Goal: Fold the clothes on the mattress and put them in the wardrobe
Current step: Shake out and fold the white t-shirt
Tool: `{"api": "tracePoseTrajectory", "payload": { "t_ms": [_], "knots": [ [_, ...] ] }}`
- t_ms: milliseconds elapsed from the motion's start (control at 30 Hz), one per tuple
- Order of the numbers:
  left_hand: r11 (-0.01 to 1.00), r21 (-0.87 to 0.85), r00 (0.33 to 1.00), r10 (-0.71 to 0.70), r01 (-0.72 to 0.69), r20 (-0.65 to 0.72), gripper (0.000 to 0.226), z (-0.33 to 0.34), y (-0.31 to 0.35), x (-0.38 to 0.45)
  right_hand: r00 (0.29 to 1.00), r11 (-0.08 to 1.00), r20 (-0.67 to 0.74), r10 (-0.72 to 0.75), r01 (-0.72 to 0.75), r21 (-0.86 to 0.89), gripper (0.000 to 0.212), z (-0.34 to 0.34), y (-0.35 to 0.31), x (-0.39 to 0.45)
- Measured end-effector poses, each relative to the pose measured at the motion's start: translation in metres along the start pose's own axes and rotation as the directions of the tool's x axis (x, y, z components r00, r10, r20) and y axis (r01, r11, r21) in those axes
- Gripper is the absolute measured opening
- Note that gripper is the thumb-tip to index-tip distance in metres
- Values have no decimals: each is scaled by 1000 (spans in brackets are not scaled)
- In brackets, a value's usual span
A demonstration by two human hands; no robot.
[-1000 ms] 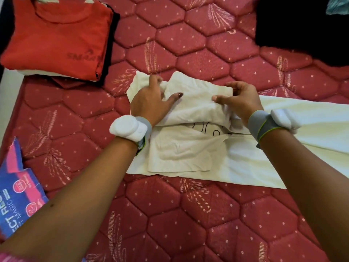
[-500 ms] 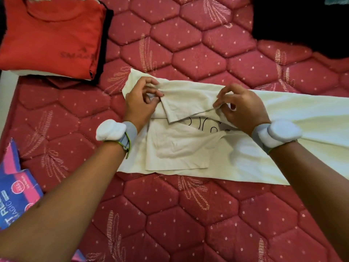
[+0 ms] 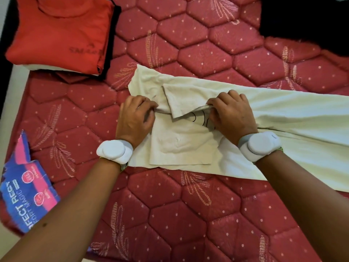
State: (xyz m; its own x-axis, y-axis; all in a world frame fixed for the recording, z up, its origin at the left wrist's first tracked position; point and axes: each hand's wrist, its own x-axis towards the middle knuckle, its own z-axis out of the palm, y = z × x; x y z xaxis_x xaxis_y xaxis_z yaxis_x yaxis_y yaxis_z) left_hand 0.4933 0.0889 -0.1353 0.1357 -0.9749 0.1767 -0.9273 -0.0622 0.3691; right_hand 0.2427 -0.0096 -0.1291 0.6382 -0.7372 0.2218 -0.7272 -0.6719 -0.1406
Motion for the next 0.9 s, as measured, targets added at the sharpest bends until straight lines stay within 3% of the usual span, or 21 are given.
{"api": "tracePoseTrajectory", "payload": {
  "t_ms": [67,167,233,300,367,467,567,667,800,900],
  "knots": [
    [999,31,999,20,-19,-35,16,-4,0,1,999,995,4,-44,44,87,17,-7,1,-3],
    [999,23,999,29,-29,22,19,-6,1,-10,985,992,129,-115,107,70,21,-10,1,-19],
    [984,-115,990,-140,138,-5,27,-8,-1,-19,985,996,152,-84,77,52,22,-9,0,-26],
    [910,-263,919,-366,322,-143,30,-14,-5,-24,996,998,94,-2,-4,56,20,-10,-7,-25],
    [879,-247,850,-464,408,-248,30,-18,-5,-26,997,992,14,72,-73,99,21,-12,-20,-18],
    [928,-145,907,-367,343,-207,33,-13,8,-22,997,983,-24,70,-65,174,31,-6,-46,-3],
    [975,31,975,-221,221,-28,48,10,20,-18,988,995,151,39,-52,82,50,17,-67,2],
    [967,207,972,-180,147,149,55,30,24,-22,958,998,278,66,-62,-21,65,39,-75,-8],
    [951,246,968,-221,186,123,55,27,27,-25,954,998,292,59,-50,-36,67,43,-73,-9],
    [944,159,957,-290,290,-23,44,17,31,-34,953,998,296,58,-55,-16,68,41,-73,-8]
  ]
}}
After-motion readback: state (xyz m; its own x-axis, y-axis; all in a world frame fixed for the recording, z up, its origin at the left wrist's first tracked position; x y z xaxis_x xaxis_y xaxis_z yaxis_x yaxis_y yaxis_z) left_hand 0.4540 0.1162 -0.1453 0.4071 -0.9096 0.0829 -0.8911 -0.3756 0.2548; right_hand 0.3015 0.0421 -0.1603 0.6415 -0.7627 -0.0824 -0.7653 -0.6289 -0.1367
